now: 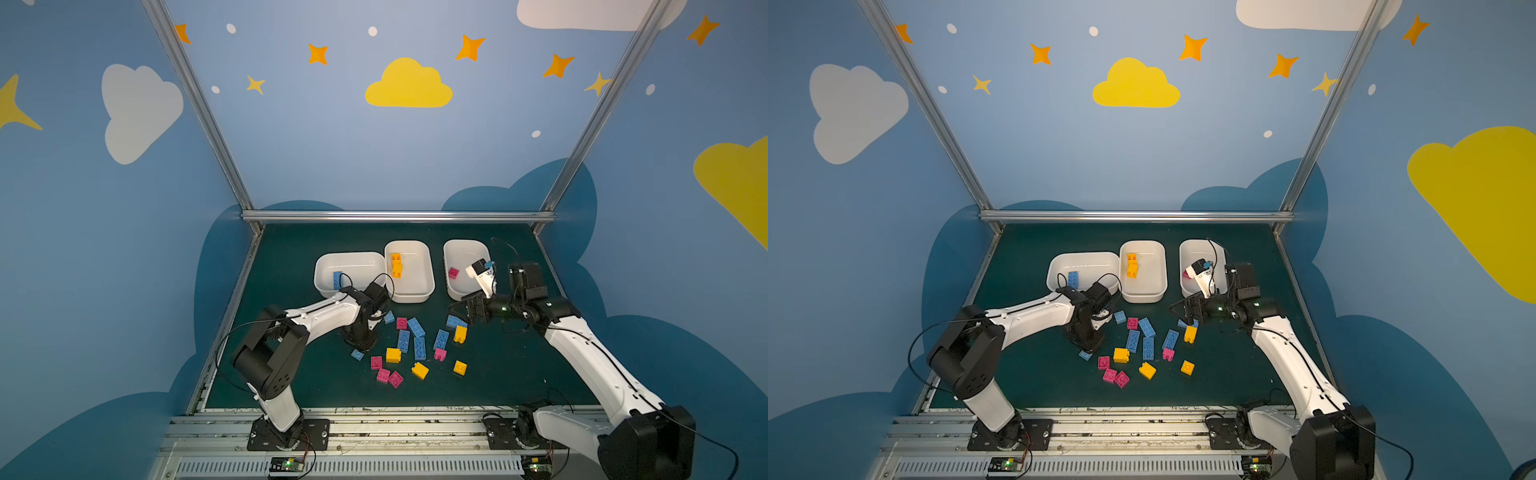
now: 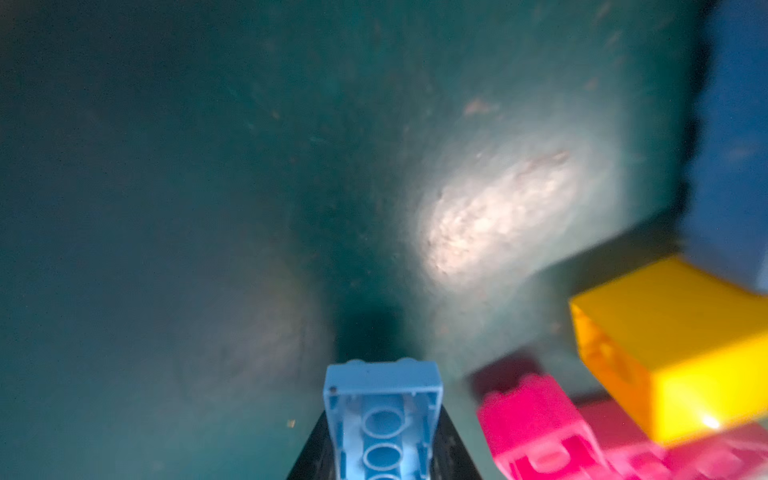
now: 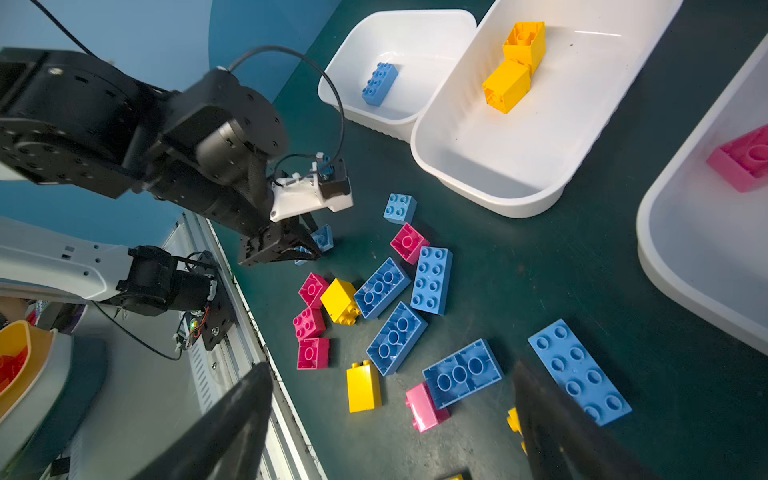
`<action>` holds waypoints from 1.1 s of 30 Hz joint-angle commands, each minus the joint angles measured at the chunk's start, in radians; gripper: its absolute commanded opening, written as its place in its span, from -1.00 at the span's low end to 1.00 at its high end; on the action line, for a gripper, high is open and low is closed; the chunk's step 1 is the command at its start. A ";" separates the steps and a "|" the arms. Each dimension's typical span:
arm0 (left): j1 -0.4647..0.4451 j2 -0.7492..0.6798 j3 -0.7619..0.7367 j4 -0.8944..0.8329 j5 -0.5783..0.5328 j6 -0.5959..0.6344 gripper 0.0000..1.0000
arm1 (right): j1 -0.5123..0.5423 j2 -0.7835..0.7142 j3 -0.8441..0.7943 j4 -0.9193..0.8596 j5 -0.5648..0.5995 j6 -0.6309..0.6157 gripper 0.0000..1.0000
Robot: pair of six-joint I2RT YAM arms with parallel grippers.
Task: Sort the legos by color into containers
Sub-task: 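Carry the blue brick into the bin nearest the left arm, release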
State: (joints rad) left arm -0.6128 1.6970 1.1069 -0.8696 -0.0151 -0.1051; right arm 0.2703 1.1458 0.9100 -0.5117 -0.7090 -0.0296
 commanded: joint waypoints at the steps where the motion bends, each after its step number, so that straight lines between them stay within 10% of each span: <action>1: 0.031 -0.064 0.105 -0.074 0.016 -0.005 -0.36 | 0.004 0.018 0.031 0.034 -0.029 0.025 0.78; 19: 0.331 0.294 0.621 0.026 -0.022 -0.056 -0.35 | 0.093 0.133 0.092 0.254 -0.088 0.193 0.78; 33: 0.370 0.531 0.714 0.117 -0.106 -0.100 -0.34 | 0.110 0.180 0.133 0.205 -0.062 0.144 0.77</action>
State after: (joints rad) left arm -0.2516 2.1990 1.7912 -0.7723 -0.0883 -0.2062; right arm 0.3752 1.3167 1.0164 -0.2935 -0.7773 0.1310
